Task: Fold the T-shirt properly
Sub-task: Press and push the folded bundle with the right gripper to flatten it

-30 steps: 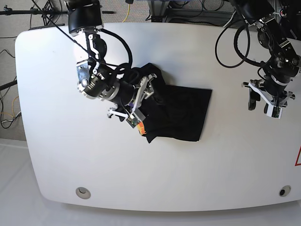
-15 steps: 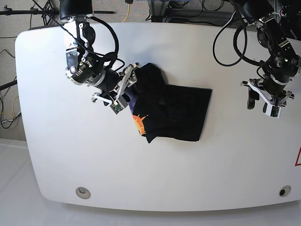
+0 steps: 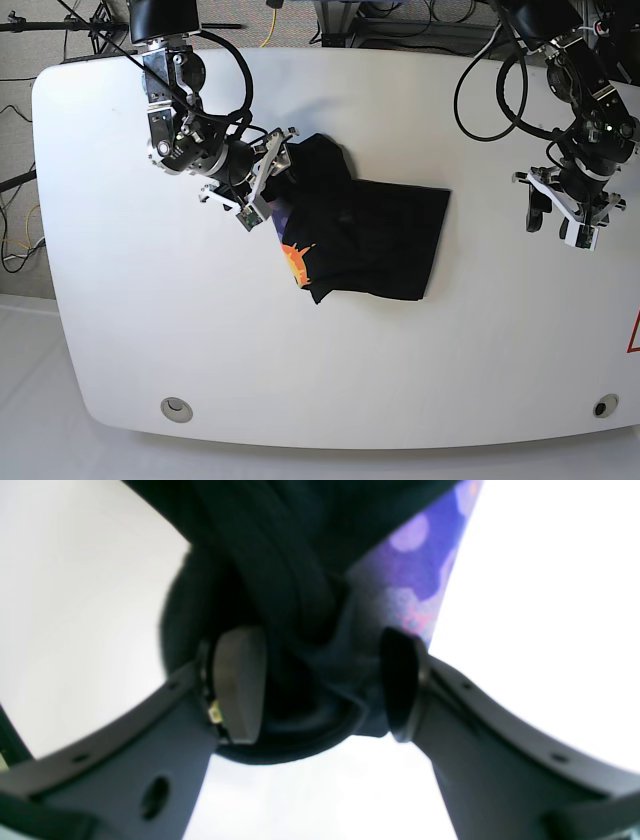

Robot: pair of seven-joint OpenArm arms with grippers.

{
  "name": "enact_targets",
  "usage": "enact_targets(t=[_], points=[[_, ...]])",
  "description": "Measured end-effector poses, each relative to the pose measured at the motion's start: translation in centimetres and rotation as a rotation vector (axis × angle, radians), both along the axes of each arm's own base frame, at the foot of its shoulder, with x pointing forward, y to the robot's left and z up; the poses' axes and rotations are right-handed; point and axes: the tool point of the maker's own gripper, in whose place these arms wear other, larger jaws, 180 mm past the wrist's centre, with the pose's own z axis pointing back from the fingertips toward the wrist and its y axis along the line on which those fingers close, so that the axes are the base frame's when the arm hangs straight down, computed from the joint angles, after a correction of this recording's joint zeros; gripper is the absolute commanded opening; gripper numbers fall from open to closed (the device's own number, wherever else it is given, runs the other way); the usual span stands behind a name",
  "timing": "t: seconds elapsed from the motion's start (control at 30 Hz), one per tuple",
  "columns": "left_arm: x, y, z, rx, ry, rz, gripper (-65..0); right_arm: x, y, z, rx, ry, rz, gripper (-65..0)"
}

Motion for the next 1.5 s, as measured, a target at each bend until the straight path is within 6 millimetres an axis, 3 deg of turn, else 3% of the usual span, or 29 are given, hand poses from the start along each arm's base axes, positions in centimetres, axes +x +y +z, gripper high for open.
enact_targets(t=[0.13,0.23,0.43,0.6,0.77,1.03,1.33,1.5], points=[[-0.3,0.1,-0.2,0.000,0.007,0.002,-33.7,0.0,0.2,-0.1,0.007,0.003,0.000,-30.9],[-0.5,0.1,-0.5,0.000,0.017,0.003,-33.7,0.1,0.2,-0.1,0.008,0.000,0.001,-35.8],[-0.5,0.1,-0.4,-0.001,0.014,0.002,-33.7,-0.3,0.8,0.2,0.010,-0.024,0.077,-65.0],[-0.5,0.1,-0.5,0.000,0.015,0.003,-33.7,-0.4,1.0,0.3,0.013,-0.025,0.085,-63.5],[-0.5,0.0,-0.4,-0.001,0.014,0.002,-33.7,-0.8,2.8,1.1,0.012,-0.052,0.136,-65.0],[-0.5,0.1,-0.5,0.001,0.015,0.003,-33.7,-2.1,8.7,4.4,0.091,-0.132,0.283,-65.0],[-0.5,0.1,-0.5,0.002,0.016,0.003,-33.7,-1.3,13.9,8.7,0.153,-0.245,0.400,-65.0],[-0.5,0.0,-0.5,0.000,0.015,0.002,-33.7,-1.1,16.4,9.8,0.175,-0.269,0.458,-65.0]])
